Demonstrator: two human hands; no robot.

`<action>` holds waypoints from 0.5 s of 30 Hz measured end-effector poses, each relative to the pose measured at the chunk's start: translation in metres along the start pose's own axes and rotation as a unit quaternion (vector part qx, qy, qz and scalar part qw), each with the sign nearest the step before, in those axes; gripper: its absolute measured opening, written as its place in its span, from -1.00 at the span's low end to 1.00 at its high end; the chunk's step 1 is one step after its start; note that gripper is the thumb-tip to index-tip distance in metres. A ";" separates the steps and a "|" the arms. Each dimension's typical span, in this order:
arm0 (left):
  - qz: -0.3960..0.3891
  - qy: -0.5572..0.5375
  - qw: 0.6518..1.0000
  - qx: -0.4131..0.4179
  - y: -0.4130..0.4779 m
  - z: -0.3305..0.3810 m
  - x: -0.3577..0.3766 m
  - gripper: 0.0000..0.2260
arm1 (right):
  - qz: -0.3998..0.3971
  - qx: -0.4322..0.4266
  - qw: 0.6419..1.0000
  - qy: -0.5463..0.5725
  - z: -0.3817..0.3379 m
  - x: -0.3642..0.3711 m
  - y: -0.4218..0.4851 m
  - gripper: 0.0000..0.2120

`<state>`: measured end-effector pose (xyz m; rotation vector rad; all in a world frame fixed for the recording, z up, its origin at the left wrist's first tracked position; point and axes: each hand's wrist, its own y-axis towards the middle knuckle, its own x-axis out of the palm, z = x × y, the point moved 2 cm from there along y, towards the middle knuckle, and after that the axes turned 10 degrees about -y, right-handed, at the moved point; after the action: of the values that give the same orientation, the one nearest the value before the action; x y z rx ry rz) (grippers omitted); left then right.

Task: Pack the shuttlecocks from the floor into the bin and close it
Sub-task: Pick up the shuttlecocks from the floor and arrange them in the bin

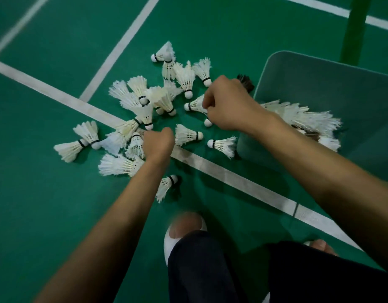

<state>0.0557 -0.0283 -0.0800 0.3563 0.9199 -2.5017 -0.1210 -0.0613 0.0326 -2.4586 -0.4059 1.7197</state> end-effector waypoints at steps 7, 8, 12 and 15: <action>-0.056 0.113 0.991 -0.052 0.001 -0.022 0.023 0.06 | -0.096 -0.003 0.981 -0.166 -0.028 0.028 0.021 -0.92; -0.039 0.138 0.989 -0.028 0.002 -0.018 0.027 -0.03 | -0.119 0.002 0.974 -0.193 -0.032 0.034 0.022 -0.87; -0.028 0.151 0.988 -0.006 0.016 -0.011 0.039 -0.47 | -0.241 0.050 0.930 -0.274 -0.038 0.082 0.025 -0.60; 0.022 0.037 0.999 0.000 0.024 -0.012 0.035 -0.60 | -0.282 0.076 0.916 -0.275 -0.033 0.102 0.021 -0.59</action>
<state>0.0381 -0.0477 -0.1159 0.4659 0.9307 -2.4618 -0.0542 -0.0506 -0.0535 -1.4938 -0.8882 2.0191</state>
